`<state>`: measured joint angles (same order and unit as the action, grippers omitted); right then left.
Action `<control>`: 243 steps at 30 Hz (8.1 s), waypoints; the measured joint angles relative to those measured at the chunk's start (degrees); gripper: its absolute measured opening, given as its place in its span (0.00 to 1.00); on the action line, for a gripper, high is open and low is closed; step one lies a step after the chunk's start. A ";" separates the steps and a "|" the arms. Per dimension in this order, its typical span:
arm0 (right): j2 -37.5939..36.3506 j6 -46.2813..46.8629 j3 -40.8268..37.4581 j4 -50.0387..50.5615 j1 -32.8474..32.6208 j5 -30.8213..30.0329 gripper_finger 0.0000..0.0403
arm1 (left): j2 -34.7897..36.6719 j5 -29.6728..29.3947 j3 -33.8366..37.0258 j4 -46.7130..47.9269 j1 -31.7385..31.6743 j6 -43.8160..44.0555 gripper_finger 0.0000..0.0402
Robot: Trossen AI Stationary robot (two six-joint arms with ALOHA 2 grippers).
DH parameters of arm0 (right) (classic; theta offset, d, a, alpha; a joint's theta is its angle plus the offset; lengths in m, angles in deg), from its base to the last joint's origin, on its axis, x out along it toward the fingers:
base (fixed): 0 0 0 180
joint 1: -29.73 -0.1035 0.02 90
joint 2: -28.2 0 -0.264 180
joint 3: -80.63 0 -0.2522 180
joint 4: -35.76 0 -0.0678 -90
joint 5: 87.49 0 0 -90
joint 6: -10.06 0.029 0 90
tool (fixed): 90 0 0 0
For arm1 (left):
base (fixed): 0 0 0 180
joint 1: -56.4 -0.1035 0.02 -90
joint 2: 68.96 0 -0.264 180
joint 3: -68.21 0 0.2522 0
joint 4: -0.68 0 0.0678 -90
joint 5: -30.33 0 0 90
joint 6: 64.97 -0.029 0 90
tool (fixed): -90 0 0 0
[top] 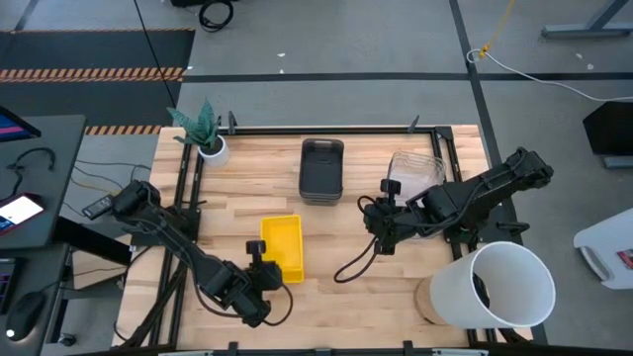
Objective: Stack baskets by color
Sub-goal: Stack the yellow bin on top of the stacked yellow bins, then return to Home Position
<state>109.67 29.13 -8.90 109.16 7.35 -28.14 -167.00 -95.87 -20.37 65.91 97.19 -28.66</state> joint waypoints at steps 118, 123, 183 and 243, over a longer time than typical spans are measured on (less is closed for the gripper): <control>-50.43 -13.03 -34.75 -34.85 5.44 8.42 0.30 | 25.29 -4.26 23.13 -23.88 -4.72 -17.16 0.29; -54.87 -13.54 -38.61 -38.03 8.46 10.27 0.28 | 34.30 -2.55 29.87 -30.23 -8.14 -19.57 0.29; -81.11 -16.02 -65.61 -58.71 21.46 12.15 0.21 | 97.89 20.92 74.33 -57.49 -35.23 -38.40 0.06; -80.96 3.28 -76.30 -68.61 21.41 11.93 0.21 | 97.70 27.74 74.39 -57.16 -35.04 -22.42 0.06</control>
<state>28.71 32.41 -85.20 40.55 28.76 -16.21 -69.30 -68.14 54.02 8.75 62.16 -51.08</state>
